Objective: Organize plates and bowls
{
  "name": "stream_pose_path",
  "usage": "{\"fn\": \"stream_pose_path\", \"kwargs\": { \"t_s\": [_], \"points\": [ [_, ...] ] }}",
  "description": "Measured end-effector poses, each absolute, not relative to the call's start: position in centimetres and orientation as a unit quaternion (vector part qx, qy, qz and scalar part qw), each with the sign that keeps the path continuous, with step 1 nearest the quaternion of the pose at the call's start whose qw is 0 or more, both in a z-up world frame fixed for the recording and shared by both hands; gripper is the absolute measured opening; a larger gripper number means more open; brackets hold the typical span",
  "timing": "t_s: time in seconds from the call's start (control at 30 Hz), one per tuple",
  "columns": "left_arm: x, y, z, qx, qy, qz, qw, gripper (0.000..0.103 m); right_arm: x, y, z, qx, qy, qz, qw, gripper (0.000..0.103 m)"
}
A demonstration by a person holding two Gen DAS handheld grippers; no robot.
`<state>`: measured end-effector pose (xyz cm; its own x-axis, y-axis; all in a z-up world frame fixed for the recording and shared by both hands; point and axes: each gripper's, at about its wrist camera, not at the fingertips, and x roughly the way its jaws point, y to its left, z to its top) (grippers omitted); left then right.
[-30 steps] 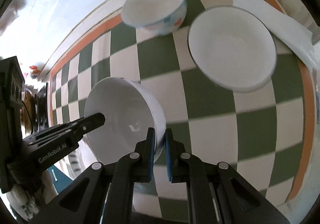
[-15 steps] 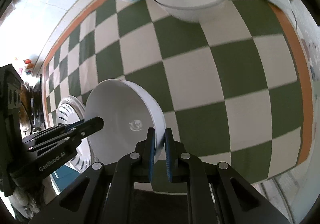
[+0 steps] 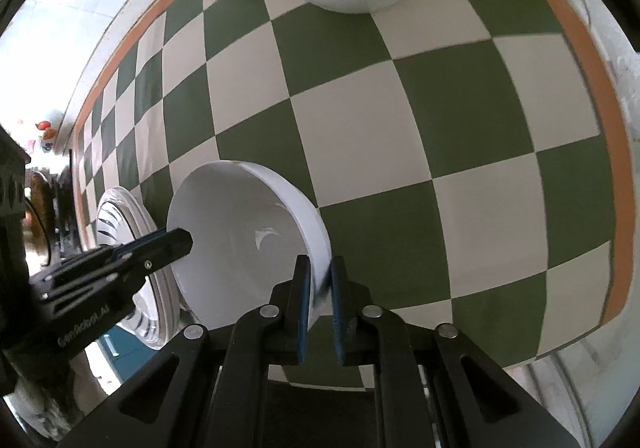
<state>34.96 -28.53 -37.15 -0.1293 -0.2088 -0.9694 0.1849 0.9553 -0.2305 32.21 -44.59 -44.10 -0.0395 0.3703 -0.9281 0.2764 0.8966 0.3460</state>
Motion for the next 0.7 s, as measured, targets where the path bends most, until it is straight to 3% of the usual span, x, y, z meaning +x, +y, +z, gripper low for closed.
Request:
{"fn": "stream_pose_path", "kwargs": {
  "t_s": [0.13,0.2,0.27,0.3,0.43,0.7],
  "points": [
    [35.6,-27.2,-34.3,-0.019,0.723,-0.133,0.677,0.011,32.6,-46.3,-42.1,0.252,0.714,0.048,0.652,0.015],
    [36.8,-27.2,-32.1,-0.032,0.708,-0.132,0.693,0.014,33.0,-47.8,-40.0,0.263,0.694,0.047,0.669,0.025],
    [38.6,-27.6,-30.5,-0.045,0.692,-0.130,0.708,0.025,33.9,-49.6,-38.0,0.275,0.671,0.043,0.687,0.041],
    [39.6,-27.9,-29.9,-0.050,0.686,-0.131,0.714,0.027,34.7,-50.6,-37.2,0.281,0.659,0.039,0.696,0.043],
    [44.2,-30.4,-29.9,-0.057,0.685,-0.140,0.712,0.028,38.6,-54.3,-36.3,0.290,0.636,0.010,0.715,0.044],
    [50.4,-36.5,-34.2,-0.041,0.715,-0.156,0.680,0.028,45.8,-57.8,-40.0,0.296,0.651,-0.012,0.699,0.044]
  ]
}}
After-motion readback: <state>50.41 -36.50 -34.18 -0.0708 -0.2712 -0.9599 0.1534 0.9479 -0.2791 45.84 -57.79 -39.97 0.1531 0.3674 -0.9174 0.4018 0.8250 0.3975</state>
